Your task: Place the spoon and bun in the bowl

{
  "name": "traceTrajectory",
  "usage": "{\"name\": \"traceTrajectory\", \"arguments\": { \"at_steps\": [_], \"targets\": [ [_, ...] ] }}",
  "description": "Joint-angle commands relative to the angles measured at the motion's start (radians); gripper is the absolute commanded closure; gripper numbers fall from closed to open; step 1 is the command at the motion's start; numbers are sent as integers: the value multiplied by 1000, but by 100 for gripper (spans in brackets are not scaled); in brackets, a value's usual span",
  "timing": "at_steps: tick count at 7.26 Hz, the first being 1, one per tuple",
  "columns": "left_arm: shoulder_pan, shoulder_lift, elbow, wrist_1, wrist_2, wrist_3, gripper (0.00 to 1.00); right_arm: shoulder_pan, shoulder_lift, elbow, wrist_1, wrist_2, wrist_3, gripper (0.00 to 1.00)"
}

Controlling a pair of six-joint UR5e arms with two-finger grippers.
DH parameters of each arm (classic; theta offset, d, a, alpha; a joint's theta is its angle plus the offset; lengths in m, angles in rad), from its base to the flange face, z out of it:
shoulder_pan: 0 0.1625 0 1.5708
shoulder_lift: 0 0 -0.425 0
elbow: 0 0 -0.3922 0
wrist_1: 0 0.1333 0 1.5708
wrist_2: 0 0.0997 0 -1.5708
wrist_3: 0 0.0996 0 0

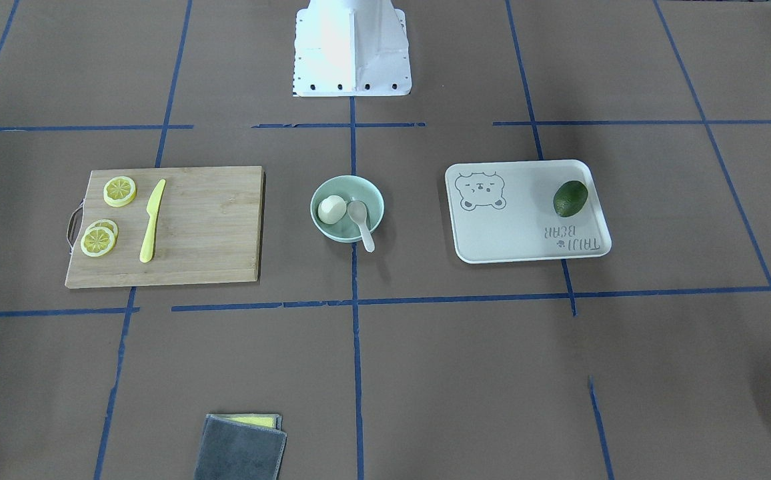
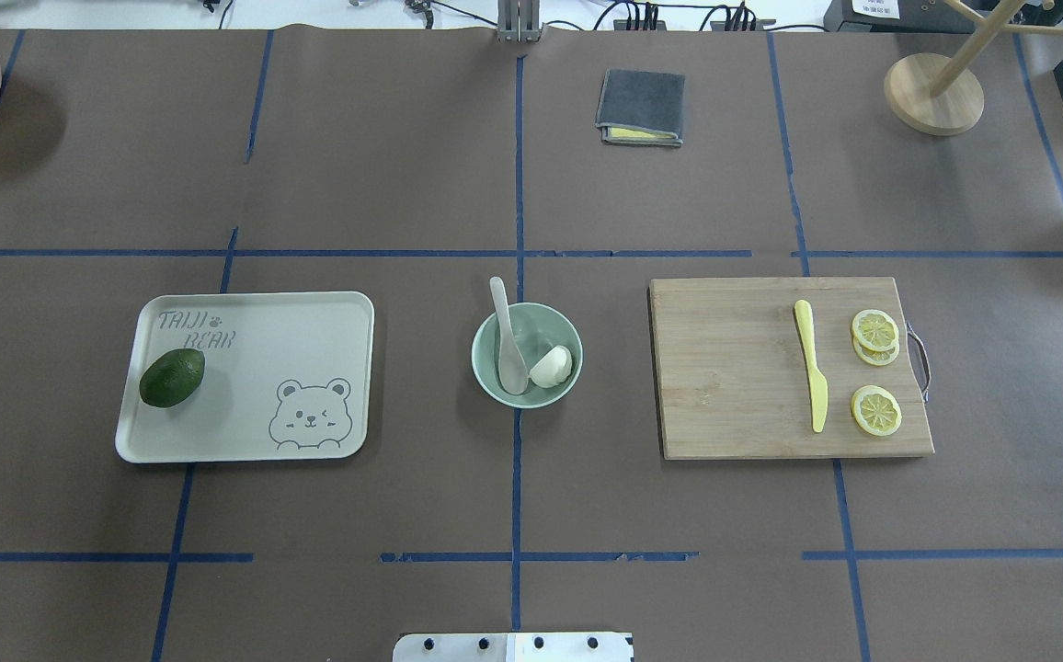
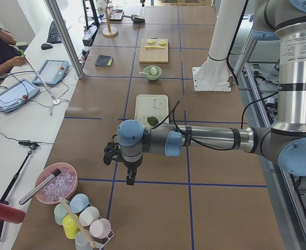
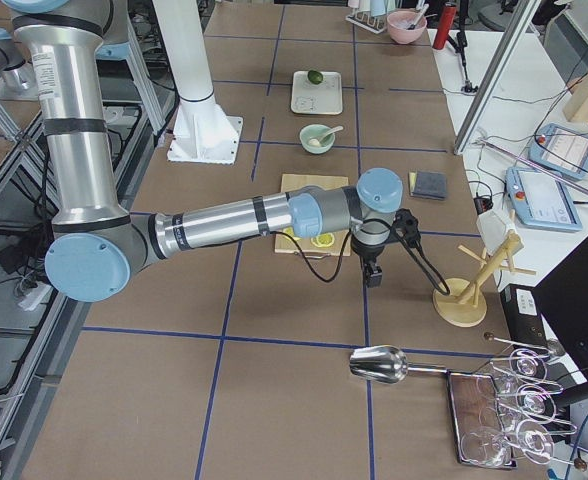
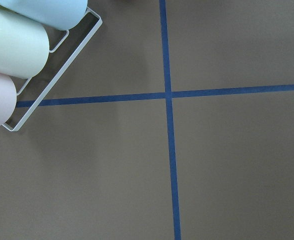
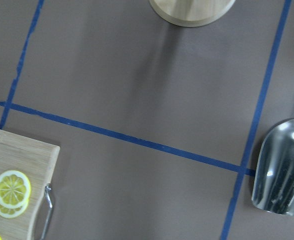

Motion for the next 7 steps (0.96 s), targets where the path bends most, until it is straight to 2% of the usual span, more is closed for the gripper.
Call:
{"name": "traceTrajectory", "arguments": {
  "at_steps": [1, 7],
  "targets": [
    [0, 1, 5, -8, 0, 1, 0, 99, -27, -127, 4, 2, -102, 0],
    [0, -2, 65, -26, 0, 1, 0, 112, -47, -143, 24, 35, -85, 0]
  ]
}}
